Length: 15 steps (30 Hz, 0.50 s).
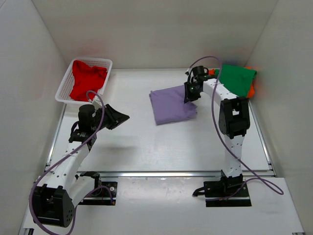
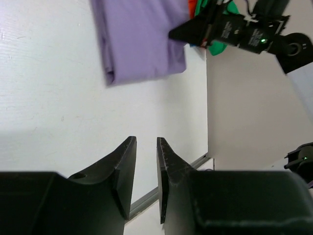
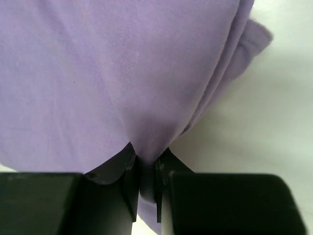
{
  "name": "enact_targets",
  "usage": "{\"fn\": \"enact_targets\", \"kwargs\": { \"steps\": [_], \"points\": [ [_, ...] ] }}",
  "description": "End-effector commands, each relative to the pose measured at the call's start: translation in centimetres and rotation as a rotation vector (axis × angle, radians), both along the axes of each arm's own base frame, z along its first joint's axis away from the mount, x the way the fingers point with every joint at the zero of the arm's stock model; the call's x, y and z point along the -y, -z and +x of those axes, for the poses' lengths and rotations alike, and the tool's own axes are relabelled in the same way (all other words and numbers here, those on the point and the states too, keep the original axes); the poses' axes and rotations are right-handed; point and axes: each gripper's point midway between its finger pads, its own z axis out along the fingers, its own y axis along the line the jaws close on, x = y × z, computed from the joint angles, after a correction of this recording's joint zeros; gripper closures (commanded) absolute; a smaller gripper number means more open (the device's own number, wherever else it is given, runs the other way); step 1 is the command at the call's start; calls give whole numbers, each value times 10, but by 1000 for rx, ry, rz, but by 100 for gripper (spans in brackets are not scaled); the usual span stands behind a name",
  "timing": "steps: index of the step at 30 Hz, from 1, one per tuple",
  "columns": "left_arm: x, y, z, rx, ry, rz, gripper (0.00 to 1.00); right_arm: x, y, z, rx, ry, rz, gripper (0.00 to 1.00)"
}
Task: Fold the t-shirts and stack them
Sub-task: Put the neatly folded tshirt into the corner of the board with the right arm
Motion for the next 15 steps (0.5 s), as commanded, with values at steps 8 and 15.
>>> {"fn": "enact_targets", "kwargs": {
  "steps": [8, 15],
  "points": [
    [-2, 8, 2, 11, 16, 42, 65, 109, -105, 66, 291, -14, -295, 100],
    [-1, 20, 3, -4, 20, 46, 66, 147, -158, 82, 410, 23, -375, 100]
  ]
}}
